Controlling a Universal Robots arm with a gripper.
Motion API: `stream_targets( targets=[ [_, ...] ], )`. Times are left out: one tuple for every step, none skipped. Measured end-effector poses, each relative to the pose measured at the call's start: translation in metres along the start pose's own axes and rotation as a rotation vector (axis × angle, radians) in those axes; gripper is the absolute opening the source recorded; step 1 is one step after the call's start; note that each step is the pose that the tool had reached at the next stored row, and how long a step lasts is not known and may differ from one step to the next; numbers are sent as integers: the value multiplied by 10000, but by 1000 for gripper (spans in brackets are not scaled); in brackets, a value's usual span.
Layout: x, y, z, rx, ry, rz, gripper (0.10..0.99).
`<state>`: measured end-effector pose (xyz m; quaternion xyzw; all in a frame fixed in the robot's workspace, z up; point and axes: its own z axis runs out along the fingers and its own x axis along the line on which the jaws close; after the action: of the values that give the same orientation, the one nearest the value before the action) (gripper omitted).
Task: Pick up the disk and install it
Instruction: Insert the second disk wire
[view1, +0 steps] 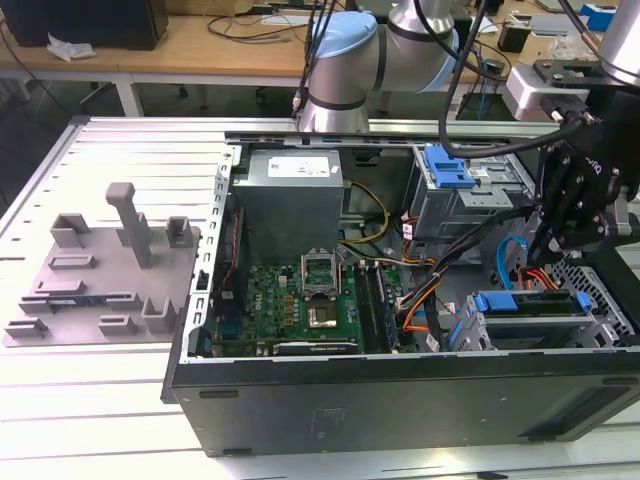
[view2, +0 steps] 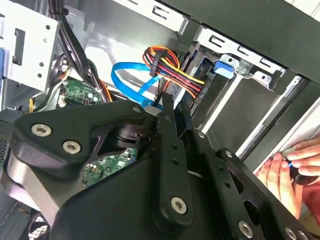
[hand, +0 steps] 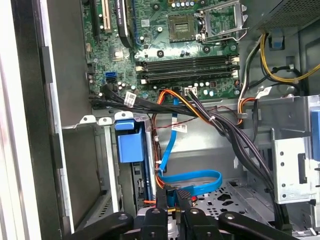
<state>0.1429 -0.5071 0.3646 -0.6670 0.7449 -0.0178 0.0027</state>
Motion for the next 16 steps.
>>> stream_targets(
  targets=[
    [1,1,1,-5,-35,18,216],
    [2,2,1,-9,-72,37,200],
    [3,2,2,-13,-107,55,161],
    [5,2,2,-16,-129,66,161],
    [6,2,2,-19,-157,78,161],
    [7,2,3,-24,-194,91,161],
    [8,2,3,-28,-232,101,161],
    [9,2,3,-34,-288,109,161],
    [15,1,3,-43,-363,114,161],
    [27,0,3,-46,-389,115,161],
    [40,-2,4,-47,-397,115,161],
    [72,-5,4,-47,-400,114,161],
    [104,-9,5,-47,-402,114,161],
    [144,-13,6,-48,-409,115,161],
    [195,-19,7,-51,-440,116,161],
    [232,-23,8,-56,-477,117,161]
  ],
)
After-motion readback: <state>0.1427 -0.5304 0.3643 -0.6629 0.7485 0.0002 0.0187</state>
